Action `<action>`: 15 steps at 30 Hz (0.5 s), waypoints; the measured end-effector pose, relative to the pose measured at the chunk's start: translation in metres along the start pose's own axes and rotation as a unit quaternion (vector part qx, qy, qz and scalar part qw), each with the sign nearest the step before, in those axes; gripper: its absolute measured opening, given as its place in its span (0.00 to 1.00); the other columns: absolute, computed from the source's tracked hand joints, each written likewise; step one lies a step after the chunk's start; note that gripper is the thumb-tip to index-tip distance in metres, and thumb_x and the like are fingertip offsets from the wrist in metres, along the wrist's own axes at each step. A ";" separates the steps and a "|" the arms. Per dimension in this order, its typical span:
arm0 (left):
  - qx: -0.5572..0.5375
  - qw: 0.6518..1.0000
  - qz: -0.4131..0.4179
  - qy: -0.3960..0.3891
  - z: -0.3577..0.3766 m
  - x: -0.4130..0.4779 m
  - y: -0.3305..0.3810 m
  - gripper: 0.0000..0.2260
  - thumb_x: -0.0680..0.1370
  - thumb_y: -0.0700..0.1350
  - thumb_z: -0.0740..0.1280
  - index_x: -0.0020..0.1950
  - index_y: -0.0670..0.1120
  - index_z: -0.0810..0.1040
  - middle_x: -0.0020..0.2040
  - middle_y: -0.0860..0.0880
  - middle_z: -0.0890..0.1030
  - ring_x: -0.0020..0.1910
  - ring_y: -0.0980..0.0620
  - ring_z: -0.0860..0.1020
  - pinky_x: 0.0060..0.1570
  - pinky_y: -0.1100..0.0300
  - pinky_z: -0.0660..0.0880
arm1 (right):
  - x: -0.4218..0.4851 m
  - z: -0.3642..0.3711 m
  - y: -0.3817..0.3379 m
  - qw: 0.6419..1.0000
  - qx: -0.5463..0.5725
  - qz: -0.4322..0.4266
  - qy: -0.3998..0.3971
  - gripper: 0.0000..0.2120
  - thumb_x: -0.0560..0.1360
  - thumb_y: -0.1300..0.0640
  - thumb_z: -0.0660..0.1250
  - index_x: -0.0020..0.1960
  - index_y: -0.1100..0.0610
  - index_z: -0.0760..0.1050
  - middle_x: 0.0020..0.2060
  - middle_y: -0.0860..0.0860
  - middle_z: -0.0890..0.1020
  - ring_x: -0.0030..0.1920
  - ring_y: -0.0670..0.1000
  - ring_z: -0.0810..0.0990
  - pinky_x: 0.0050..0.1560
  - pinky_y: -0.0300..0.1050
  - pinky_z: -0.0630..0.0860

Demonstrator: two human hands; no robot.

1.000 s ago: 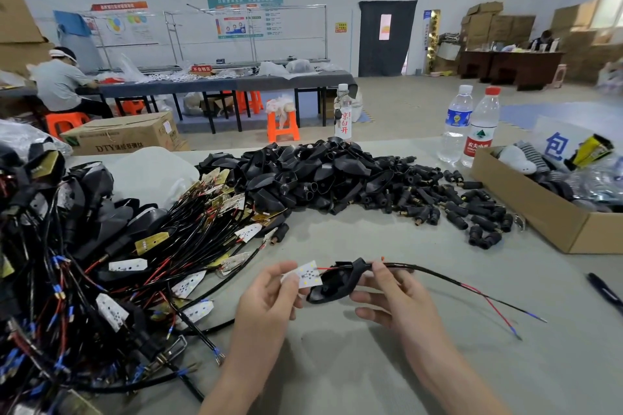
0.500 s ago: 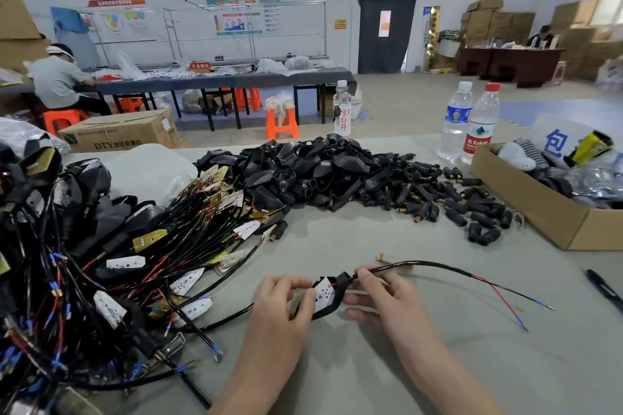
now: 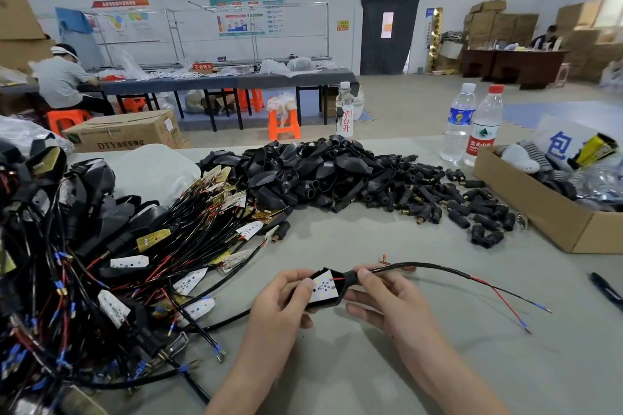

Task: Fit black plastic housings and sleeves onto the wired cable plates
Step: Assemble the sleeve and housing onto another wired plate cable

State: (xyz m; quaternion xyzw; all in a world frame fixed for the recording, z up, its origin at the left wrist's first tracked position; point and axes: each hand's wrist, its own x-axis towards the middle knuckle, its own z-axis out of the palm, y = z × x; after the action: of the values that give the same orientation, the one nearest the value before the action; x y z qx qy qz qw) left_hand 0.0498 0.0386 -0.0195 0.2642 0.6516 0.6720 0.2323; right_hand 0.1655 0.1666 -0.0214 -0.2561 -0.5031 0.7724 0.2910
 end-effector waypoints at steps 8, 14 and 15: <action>0.008 0.998 0.049 0.048 -0.001 0.002 -0.001 0.05 0.80 0.40 0.67 0.51 0.47 0.82 0.40 0.51 0.86 0.32 0.59 0.77 0.34 0.68 0.74 | -0.001 0.004 -0.005 0.997 0.070 0.021 0.005 0.11 0.79 0.55 0.65 0.52 0.61 0.81 0.47 0.59 0.86 0.47 0.60 0.86 0.38 0.44 0.82; 0.018 0.997 0.060 0.055 -0.001 0.002 -0.001 0.05 0.80 0.40 0.67 0.51 0.47 0.82 0.40 0.53 0.85 0.32 0.60 0.78 0.34 0.69 0.74 | -0.001 0.004 -0.004 0.997 0.079 0.025 -0.003 0.13 0.79 0.55 0.64 0.55 0.61 0.82 0.47 0.59 0.86 0.46 0.57 0.86 0.39 0.43 0.82; 0.017 0.997 0.061 0.055 -0.001 0.001 0.000 0.05 0.80 0.40 0.67 0.51 0.47 0.82 0.40 0.53 0.86 0.33 0.60 0.78 0.35 0.69 0.74 | -0.002 0.004 -0.003 0.997 0.077 0.025 -0.006 0.13 0.78 0.54 0.65 0.55 0.61 0.83 0.47 0.59 0.86 0.46 0.56 0.86 0.39 0.43 0.82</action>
State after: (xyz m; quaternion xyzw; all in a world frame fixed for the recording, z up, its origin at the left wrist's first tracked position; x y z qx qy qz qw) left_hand 0.0485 0.0388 -0.0198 0.2701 0.6576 0.6870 0.1506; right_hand 0.1642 0.1639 -0.0165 -0.2401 -0.4372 0.8176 0.2876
